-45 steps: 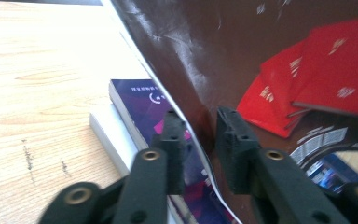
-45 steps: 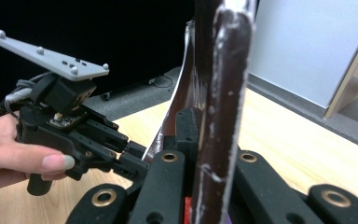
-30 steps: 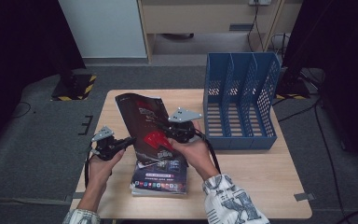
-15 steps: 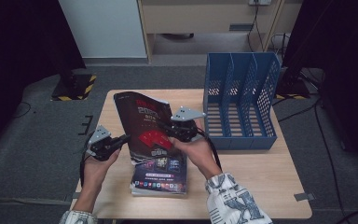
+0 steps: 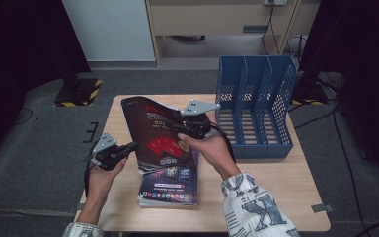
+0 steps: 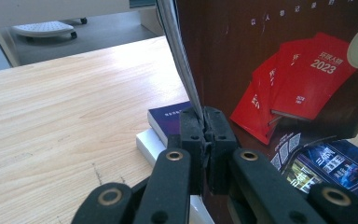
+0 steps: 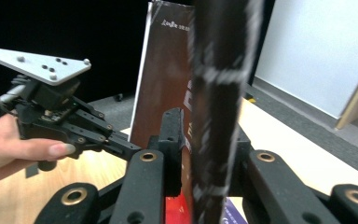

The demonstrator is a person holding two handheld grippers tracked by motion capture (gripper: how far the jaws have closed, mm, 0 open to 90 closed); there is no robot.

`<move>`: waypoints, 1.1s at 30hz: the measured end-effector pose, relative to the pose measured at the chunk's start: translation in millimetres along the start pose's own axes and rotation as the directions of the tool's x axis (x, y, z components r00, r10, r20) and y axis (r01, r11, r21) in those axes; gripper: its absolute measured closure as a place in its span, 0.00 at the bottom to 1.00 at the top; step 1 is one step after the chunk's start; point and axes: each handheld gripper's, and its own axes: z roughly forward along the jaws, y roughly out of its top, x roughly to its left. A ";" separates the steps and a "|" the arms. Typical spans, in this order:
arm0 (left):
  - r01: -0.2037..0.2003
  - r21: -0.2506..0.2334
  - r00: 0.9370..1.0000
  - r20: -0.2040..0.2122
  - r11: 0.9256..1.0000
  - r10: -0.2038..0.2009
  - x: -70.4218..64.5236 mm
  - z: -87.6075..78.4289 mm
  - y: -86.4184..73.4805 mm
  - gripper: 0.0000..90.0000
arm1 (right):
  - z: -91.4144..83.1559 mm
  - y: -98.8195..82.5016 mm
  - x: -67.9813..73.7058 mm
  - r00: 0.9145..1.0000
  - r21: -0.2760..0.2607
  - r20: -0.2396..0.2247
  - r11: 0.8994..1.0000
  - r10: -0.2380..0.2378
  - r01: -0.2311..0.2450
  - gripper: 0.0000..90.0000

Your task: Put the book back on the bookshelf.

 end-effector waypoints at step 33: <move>0.023 -0.022 0.998 -0.056 0.999 -0.025 7.4 0.9 -8.0 0.69 | 5.2 8.6 7.9 0.999 -0.017 0.029 0.999 -0.030 0.031 0.97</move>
